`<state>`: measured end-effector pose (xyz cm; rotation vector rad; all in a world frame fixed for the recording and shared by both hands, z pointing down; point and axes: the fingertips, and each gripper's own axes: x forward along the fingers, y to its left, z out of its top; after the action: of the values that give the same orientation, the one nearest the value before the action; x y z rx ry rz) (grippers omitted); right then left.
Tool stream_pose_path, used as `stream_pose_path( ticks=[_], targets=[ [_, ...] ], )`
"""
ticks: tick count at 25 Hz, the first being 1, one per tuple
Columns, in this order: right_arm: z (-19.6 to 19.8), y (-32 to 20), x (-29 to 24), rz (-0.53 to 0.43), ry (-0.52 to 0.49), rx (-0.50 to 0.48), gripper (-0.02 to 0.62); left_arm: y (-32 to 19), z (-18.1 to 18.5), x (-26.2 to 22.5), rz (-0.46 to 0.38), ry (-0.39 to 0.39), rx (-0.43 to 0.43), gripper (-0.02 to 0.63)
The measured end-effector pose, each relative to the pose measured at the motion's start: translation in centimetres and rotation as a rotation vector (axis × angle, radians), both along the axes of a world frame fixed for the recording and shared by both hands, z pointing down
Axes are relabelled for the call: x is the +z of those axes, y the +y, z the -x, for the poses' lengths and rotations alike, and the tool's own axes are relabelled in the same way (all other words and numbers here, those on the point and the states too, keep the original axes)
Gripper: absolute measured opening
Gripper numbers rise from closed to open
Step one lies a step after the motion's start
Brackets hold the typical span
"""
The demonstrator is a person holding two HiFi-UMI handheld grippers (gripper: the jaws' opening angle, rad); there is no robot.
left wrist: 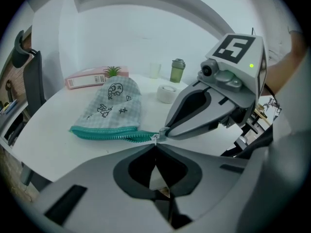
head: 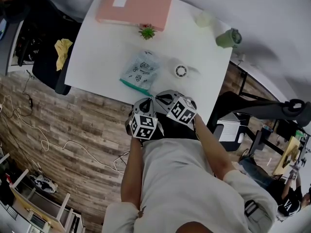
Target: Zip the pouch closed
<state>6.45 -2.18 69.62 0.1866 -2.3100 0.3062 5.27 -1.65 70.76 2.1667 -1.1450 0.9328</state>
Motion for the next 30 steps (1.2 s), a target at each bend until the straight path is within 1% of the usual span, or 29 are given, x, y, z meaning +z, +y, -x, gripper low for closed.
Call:
stream_pose_path(
  ticks=[5,12,17,20,30],
  targets=[
    [-0.2,-0.1,0.0,-0.003,0.018,0.014,0.003,-0.1,0.1,0.0,0.0,-0.007,0.018,-0.006],
    [-0.3,0.0,-0.1,-0.005,0.023,0.021,0.003,-0.1,0.4,0.0,0.005,-0.019,0.015,-0.005],
    [-0.6,0.0,-0.2,-0.011,0.028,0.032,0.003,-0.3,0.7,-0.1,0.004,-0.04,0.003,-0.006],
    [-0.7,-0.1,-0.4,-0.012,0.023,0.042,0.003,-0.4,0.8,-0.3,0.0,-0.039,0.007,-0.005],
    [-1.0,-0.6,-0.6,-0.023,0.031,0.064,0.003,-1.0,1.4,-0.7,-0.004,-0.045,-0.02,-0.005]
  ],
)
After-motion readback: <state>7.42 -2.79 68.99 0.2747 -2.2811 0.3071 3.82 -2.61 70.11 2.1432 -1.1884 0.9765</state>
